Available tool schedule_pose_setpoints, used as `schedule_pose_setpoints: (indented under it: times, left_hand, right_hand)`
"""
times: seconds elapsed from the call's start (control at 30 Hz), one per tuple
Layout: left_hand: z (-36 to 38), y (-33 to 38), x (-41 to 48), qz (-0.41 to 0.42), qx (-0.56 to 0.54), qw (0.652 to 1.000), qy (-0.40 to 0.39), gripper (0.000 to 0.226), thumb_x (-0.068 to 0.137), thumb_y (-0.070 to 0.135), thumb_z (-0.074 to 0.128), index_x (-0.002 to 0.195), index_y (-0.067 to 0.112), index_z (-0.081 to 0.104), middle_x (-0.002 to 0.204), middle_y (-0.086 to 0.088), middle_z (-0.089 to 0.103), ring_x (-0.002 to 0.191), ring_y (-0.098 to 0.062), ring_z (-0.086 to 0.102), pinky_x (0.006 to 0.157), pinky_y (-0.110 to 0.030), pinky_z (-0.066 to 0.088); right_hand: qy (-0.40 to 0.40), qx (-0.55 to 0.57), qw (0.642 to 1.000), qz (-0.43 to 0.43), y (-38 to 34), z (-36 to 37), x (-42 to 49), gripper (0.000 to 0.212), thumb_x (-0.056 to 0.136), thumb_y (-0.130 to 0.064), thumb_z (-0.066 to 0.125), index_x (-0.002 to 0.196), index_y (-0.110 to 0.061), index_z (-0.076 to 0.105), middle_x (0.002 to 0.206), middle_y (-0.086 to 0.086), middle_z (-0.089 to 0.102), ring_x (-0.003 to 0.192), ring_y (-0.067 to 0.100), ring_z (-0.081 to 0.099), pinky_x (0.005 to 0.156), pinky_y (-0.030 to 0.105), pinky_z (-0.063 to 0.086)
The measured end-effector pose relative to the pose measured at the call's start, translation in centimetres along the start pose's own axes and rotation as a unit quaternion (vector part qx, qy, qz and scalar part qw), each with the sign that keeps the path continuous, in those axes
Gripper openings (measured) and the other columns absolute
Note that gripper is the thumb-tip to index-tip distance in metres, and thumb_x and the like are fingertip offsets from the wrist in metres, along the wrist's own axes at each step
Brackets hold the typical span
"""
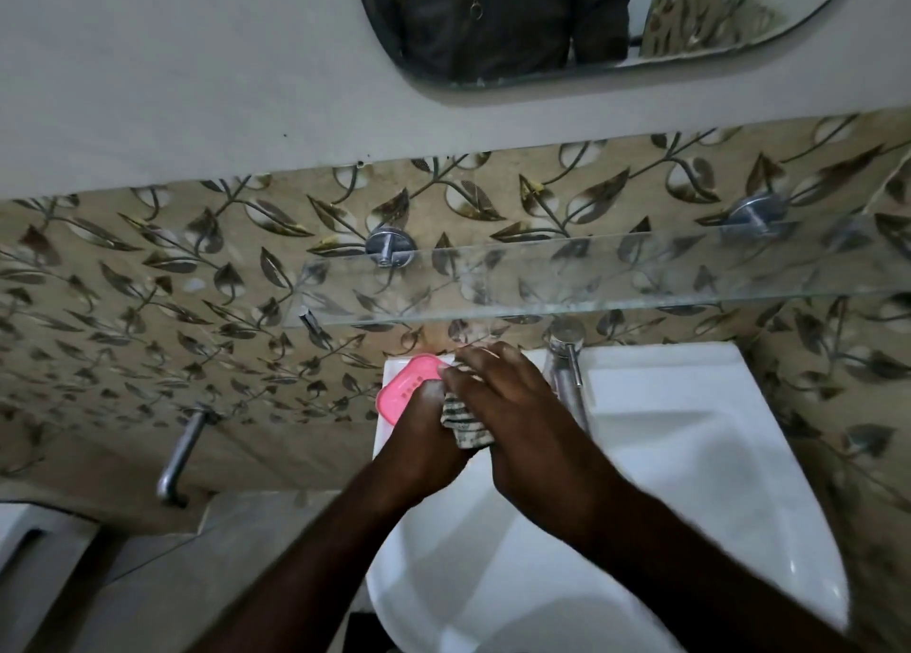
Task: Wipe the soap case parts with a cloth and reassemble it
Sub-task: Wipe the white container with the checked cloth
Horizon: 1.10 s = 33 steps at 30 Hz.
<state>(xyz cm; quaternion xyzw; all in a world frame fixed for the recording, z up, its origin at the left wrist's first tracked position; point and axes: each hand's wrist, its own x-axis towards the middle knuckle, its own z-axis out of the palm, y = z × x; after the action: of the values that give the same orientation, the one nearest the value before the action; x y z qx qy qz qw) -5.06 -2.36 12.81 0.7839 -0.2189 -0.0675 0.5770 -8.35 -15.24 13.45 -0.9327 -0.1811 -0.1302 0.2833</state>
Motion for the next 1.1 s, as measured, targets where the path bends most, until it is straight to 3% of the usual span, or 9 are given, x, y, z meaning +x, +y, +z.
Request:
schedule_pose_setpoints:
  times: [0.2, 0.3, 0.43, 0.6, 0.7, 0.83, 0.93, 1.0, 1.1]
  left_hand:
    - [0.6, -0.9, -0.4, 0.036, 0.010, 0.998, 0.046, 0.017, 0.073, -0.009, 0.061, 0.076, 0.008, 0.060, 0.073, -0.021, 0.058, 0.062, -0.023, 0.050, 0.054, -0.052, 0.046]
    - [0.6, -0.8, -0.4, 0.063, 0.009, 0.997, 0.044, 0.014, 0.076, -0.004, 0.065, 0.080, 0.009, 0.063, 0.075, -0.018, 0.062, 0.065, -0.021, 0.054, 0.057, -0.051, 0.047]
    - [-0.1, -0.7, -0.5, 0.103, -0.001, 0.994, 0.029, 0.016, 0.081, 0.007, 0.070, 0.086, 0.021, 0.067, 0.084, 0.015, 0.067, 0.077, -0.009, 0.063, 0.065, -0.034, 0.054]
    - [0.6, -0.6, -0.6, 0.016, 0.021, 0.997, 0.069, 0.017, 0.071, 0.001, 0.062, 0.065, 0.016, 0.059, 0.063, 0.012, 0.049, 0.057, -0.004, 0.043, 0.048, -0.029, 0.035]
    - [-0.1, -0.5, 0.0, 0.059, 0.051, 0.997, 0.021, 0.017, 0.073, -0.002, 0.064, 0.072, 0.015, 0.063, 0.069, 0.008, 0.061, 0.063, -0.005, 0.055, 0.056, -0.028, 0.045]
    - [-0.6, -0.5, 0.0, 0.047, 0.003, 0.999, 0.004, 0.018, 0.073, 0.003, 0.068, 0.073, 0.021, 0.063, 0.073, 0.016, 0.067, 0.069, 0.004, 0.059, 0.062, -0.018, 0.047]
    - [-0.8, -0.1, -0.2, -0.026, -0.091, 0.995, 0.034, 0.023, 0.064, 0.017, 0.077, 0.082, 0.006, 0.067, 0.074, -0.002, 0.072, 0.068, -0.014, 0.065, 0.064, -0.033, 0.054]
    - [-0.9, 0.2, 0.1, -0.070, -0.175, 0.980, 0.069, 0.046, 0.064, 0.018, 0.083, 0.102, -0.002, 0.065, 0.092, -0.019, 0.074, 0.081, -0.033, 0.070, 0.074, -0.045, 0.059]
    - [-1.1, 0.5, 0.9, -0.116, -0.290, 0.939, 0.144, 0.032, 0.073, 0.008, 0.077, 0.101, -0.003, 0.066, 0.090, -0.021, 0.073, 0.077, -0.032, 0.070, 0.069, -0.042, 0.059]
  right_hand:
    - [0.022, 0.189, 0.972, 0.139, 2.1, -0.3, 0.9, 0.076, 0.068, 0.006, 0.039, 0.141, -0.017, 0.046, 0.142, 0.004, 0.049, 0.130, 0.019, 0.047, 0.108, 0.017, 0.034]
    - [0.054, 0.149, 0.980, 0.119, 0.2, -0.7, 0.4, 0.073, 0.070, -0.004, 0.029, 0.141, -0.010, 0.046, 0.142, 0.010, 0.049, 0.130, 0.015, 0.043, 0.111, 0.017, 0.026]
    - [0.055, -0.008, 0.998, 0.002, -0.5, 0.4, -0.3, 0.072, 0.066, 0.002, 0.029, 0.136, -0.004, 0.047, 0.138, 0.015, 0.051, 0.132, 0.033, 0.039, 0.114, 0.033, 0.023]
    - [0.015, 0.169, 0.977, 0.127, 1.7, -0.6, 0.3, 0.071, 0.076, 0.001, 0.033, 0.144, -0.021, 0.037, 0.131, 0.004, 0.054, 0.113, 0.027, 0.058, 0.083, 0.011, 0.048]
    - [0.066, 0.061, 0.994, 0.058, -0.6, 0.0, -0.1, 0.071, 0.071, -0.009, 0.024, 0.139, -0.009, 0.045, 0.140, 0.008, 0.048, 0.132, 0.032, 0.043, 0.112, 0.025, 0.025]
    - [0.032, 0.046, 0.998, 0.017, -0.6, 0.2, 0.2, 0.074, 0.068, -0.008, 0.025, 0.138, -0.008, 0.047, 0.141, 0.011, 0.048, 0.134, 0.029, 0.037, 0.115, 0.035, 0.023]
    - [0.006, 0.246, 0.964, 0.097, 1.2, -1.3, 1.0, 0.065, 0.077, -0.002, 0.039, 0.142, -0.011, 0.044, 0.143, 0.007, 0.047, 0.135, 0.017, 0.041, 0.113, 0.019, 0.026]
    - [-0.023, 0.360, 0.919, 0.163, 1.9, -2.2, 1.0, 0.061, 0.084, 0.001, 0.048, 0.140, -0.023, 0.045, 0.135, -0.003, 0.056, 0.126, 0.009, 0.051, 0.107, 0.023, 0.038]
    - [-0.045, 0.476, 0.848, 0.229, 1.8, -2.2, 0.9, 0.057, 0.084, 0.011, 0.043, 0.120, -0.029, 0.060, 0.110, -0.007, 0.072, 0.101, 0.009, 0.067, 0.085, 0.027, 0.053]
